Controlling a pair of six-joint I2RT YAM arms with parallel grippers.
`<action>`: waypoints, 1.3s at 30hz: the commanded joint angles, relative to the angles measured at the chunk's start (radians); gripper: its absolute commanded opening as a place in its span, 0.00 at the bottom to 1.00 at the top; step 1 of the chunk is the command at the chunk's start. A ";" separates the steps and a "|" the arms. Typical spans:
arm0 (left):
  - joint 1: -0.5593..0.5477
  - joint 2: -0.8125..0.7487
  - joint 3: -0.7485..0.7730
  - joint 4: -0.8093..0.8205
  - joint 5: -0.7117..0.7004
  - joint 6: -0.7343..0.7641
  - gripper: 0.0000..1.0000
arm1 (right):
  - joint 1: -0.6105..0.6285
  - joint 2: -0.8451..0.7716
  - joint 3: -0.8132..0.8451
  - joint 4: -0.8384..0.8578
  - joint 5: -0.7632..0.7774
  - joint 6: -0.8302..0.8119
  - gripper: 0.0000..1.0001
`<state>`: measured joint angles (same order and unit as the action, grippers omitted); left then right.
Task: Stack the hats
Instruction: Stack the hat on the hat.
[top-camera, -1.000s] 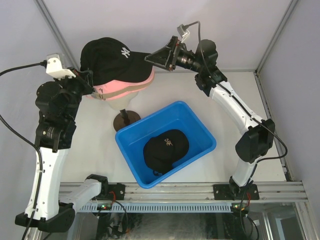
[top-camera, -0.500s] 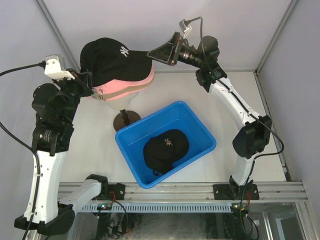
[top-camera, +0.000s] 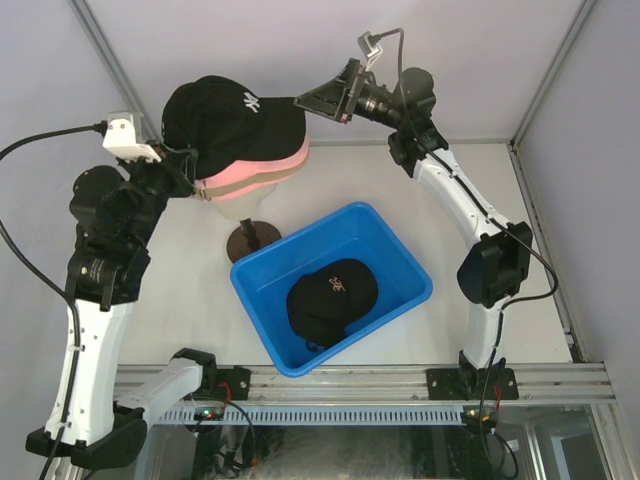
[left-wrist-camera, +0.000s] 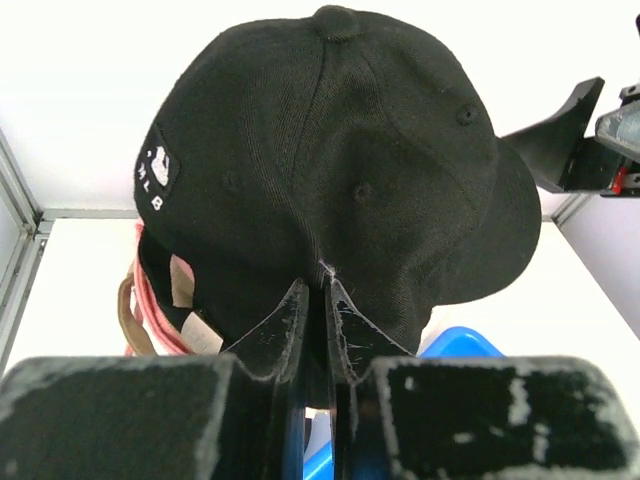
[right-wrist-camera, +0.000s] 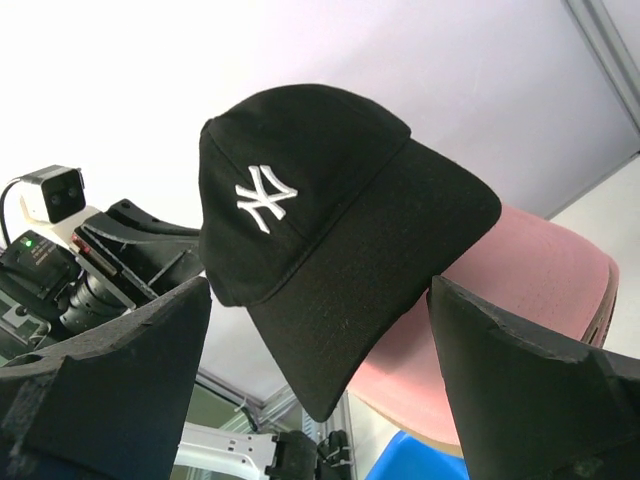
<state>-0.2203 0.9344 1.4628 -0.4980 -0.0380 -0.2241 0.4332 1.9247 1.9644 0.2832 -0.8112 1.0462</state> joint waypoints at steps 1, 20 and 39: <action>-0.029 0.013 0.026 0.014 0.039 0.022 0.15 | -0.006 0.010 0.082 0.060 -0.010 -0.009 0.88; -0.037 0.019 0.013 0.055 -0.038 0.019 0.43 | -0.025 0.175 0.271 -0.027 -0.001 -0.009 0.88; -0.038 -0.061 -0.035 0.140 -0.033 0.005 0.52 | -0.059 0.047 0.105 -0.163 0.087 -0.009 0.88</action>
<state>-0.2531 0.9062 1.4521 -0.4313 -0.0673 -0.2173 0.3923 2.0945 2.0712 0.1654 -0.7807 1.0462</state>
